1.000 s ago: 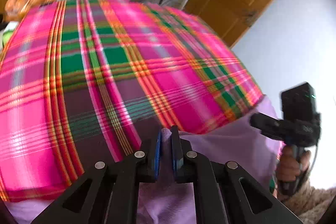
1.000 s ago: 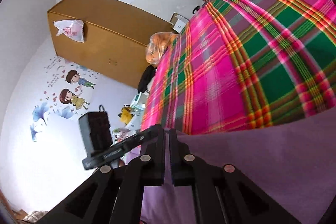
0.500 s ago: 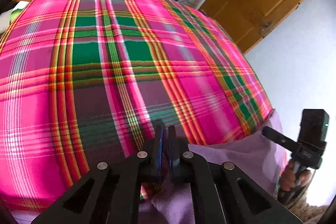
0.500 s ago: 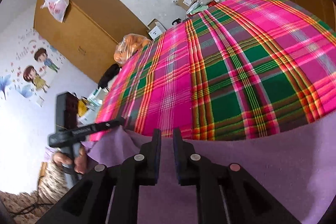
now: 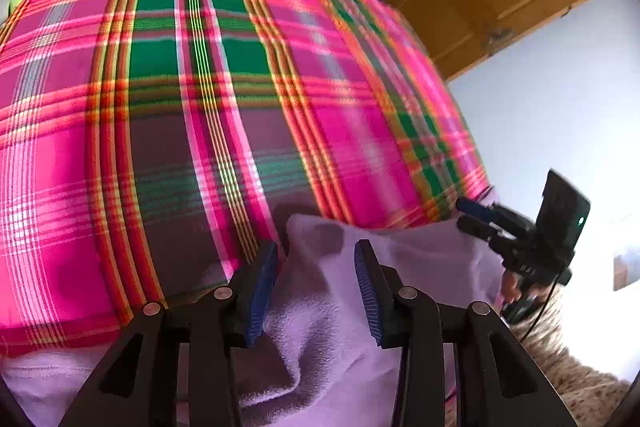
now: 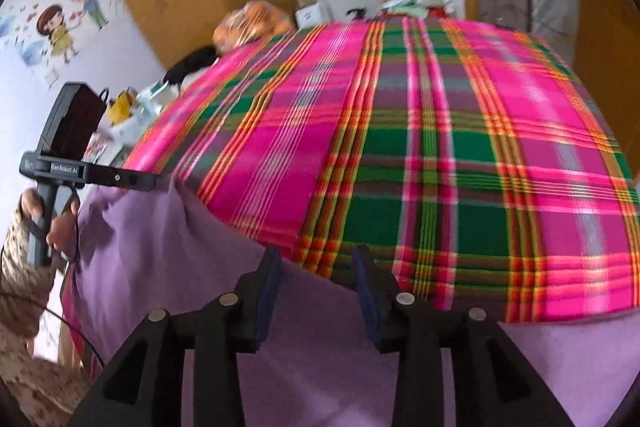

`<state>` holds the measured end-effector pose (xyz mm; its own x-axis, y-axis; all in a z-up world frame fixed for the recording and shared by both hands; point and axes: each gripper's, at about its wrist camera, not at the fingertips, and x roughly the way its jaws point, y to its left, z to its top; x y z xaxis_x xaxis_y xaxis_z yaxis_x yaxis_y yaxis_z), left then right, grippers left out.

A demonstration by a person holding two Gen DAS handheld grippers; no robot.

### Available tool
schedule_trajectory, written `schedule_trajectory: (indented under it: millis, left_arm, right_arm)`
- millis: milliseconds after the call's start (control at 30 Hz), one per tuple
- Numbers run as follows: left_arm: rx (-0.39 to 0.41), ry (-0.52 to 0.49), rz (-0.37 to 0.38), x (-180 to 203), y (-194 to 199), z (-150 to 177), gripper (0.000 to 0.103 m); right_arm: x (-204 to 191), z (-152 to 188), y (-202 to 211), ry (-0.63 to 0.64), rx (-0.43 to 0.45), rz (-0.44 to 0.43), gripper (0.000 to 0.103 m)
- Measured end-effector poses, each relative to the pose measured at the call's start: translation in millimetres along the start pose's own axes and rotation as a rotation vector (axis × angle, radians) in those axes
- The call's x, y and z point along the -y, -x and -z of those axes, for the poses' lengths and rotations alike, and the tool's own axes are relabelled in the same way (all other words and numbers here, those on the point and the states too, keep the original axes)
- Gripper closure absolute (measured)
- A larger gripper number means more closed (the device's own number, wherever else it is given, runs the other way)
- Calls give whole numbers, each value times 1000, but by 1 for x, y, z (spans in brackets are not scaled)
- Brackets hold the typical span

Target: Fold clothes

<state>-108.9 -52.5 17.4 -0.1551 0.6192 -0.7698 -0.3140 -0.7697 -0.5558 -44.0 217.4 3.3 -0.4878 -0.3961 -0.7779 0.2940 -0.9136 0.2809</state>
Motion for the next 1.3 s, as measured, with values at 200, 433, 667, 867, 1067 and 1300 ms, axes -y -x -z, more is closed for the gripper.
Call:
schedule_trajectory:
  millis: [200, 433, 667, 867, 1067, 1300]
  left_arm:
    - [-18, 38, 13, -4, -7, 4, 64]
    - [-6, 66, 31, -7, -4, 7, 72]
    - [78, -1, 38, 9, 11, 13, 94]
    - [108, -3, 48, 12, 12, 17, 95]
    - [207, -42, 77, 24, 31, 19, 96]
    - [227, -28, 97, 18, 30, 32, 96]
  right_arm:
    - [-3, 3, -12, 17, -37, -53, 66]
    - [-19, 13, -8, 86, -17, -36, 95]
    - [-40, 24, 13, 147, 46, -38, 101]
    - [-38, 29, 15, 128, 38, -56, 101]
    - [-40, 26, 25, 121, 94, -62, 101]
    - [-32, 28, 8, 124, -55, -144, 99]
